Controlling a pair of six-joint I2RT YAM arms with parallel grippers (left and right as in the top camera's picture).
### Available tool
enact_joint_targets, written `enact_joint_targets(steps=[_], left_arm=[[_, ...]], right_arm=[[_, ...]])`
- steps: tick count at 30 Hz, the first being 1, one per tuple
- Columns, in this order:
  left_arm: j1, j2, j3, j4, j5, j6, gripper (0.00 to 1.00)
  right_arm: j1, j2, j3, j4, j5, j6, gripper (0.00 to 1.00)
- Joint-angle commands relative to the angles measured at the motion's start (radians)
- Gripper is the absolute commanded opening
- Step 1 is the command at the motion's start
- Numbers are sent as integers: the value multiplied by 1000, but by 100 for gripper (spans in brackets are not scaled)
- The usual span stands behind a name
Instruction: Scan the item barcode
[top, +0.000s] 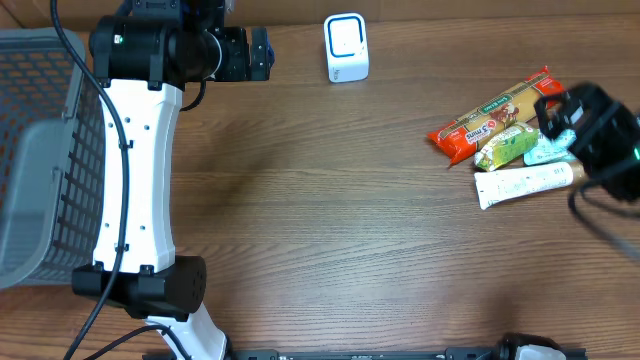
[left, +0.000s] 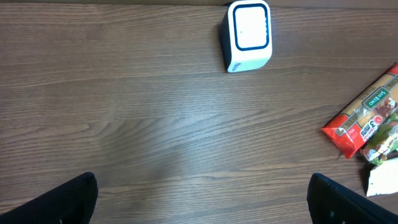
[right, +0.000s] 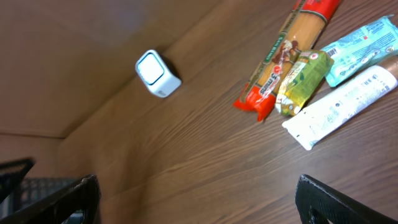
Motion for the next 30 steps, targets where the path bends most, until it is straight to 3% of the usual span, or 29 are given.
enact_joint_targets(steps=[1,6,9,16,24,30], left_arm=[[-1,5,6,1,-2,16,100],[-1,5,6,1,-2,16,100],[-1,5,6,1,-2,16,99],[-1,5,6,1,-2,16,100],[-1,5,6,1,-2,16,100],[-1,5,6,1,-2,16,100]], right_arm=[[0,-58,4,-26,-3,-35,100],[1,-151,3,-81,11,-82,100],[8,-180,-4,-46,116,-83,100],[53,-383,-330,374,204,-275,100],[93,-669,-956,987,206,-415,100],[146,-838,-1380,1381,209,-419,100]])
